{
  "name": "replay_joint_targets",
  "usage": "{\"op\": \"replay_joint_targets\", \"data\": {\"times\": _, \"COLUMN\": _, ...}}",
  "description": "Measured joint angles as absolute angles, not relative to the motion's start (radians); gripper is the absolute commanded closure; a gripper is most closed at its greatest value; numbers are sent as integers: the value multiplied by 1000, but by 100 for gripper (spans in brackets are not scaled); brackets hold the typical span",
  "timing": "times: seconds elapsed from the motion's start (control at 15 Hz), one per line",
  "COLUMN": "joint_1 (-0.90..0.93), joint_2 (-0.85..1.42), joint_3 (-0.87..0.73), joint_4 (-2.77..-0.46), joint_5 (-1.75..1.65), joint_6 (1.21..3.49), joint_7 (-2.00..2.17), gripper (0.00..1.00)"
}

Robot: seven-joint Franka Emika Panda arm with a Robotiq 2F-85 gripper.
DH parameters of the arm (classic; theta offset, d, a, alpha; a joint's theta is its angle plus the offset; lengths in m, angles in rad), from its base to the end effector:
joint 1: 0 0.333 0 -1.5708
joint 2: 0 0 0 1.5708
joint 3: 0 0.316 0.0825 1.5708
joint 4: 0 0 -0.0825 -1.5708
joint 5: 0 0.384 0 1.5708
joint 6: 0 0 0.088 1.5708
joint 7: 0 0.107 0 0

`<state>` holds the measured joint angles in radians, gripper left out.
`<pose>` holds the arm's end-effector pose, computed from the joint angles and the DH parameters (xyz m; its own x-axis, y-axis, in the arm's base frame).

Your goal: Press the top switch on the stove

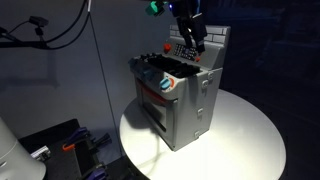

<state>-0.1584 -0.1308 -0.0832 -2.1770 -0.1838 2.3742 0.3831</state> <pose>0.5213 -0.1318 0.4816 0.8188 -0.4578 0.3465 -0.4956 -0.8682 0.0240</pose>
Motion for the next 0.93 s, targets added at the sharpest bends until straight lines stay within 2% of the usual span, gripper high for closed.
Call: {"op": "replay_joint_targets", "data": {"times": 0.93, "joint_1": -135, "joint_2": -43, "joint_3": -83, "joint_4": -2162, "joint_5": -147, "joint_6": 2478, "joint_7": 383, "gripper": 0}}
